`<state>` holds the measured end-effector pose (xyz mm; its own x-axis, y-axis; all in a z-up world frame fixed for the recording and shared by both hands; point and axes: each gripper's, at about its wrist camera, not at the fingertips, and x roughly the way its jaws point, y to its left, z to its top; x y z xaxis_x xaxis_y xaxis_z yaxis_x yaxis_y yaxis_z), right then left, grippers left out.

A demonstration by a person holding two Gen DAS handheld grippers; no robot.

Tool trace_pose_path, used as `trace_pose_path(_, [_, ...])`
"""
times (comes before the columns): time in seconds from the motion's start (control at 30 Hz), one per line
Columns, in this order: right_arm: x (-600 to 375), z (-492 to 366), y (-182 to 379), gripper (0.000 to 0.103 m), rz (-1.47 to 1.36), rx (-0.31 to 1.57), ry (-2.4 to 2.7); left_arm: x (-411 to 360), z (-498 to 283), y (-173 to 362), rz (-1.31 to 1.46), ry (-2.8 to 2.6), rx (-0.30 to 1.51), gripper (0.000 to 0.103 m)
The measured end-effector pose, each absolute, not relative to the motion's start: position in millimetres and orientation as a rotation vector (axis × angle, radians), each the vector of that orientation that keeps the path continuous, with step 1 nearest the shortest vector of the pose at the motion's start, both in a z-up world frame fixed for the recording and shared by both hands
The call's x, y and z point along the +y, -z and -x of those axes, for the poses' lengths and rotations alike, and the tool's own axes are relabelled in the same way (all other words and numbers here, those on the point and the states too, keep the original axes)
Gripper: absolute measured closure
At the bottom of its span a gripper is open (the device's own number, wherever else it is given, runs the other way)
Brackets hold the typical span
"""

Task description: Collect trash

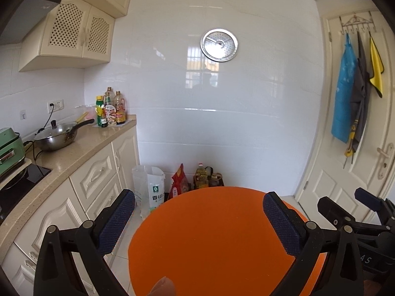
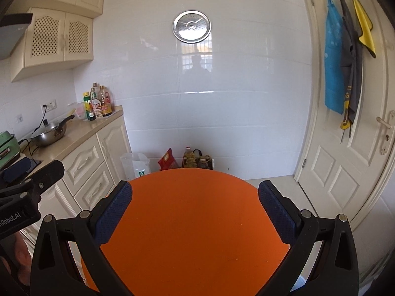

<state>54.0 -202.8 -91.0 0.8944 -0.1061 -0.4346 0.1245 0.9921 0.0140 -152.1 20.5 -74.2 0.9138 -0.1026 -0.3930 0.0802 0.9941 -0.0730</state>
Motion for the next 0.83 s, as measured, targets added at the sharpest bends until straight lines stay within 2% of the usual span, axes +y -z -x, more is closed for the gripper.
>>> trace_pose_path(0.83, [-196, -64, 94, 0.0, -0.028, 0.463, 0.093, -4, 153, 71, 0.062, 0.07, 0.384, 0.001])
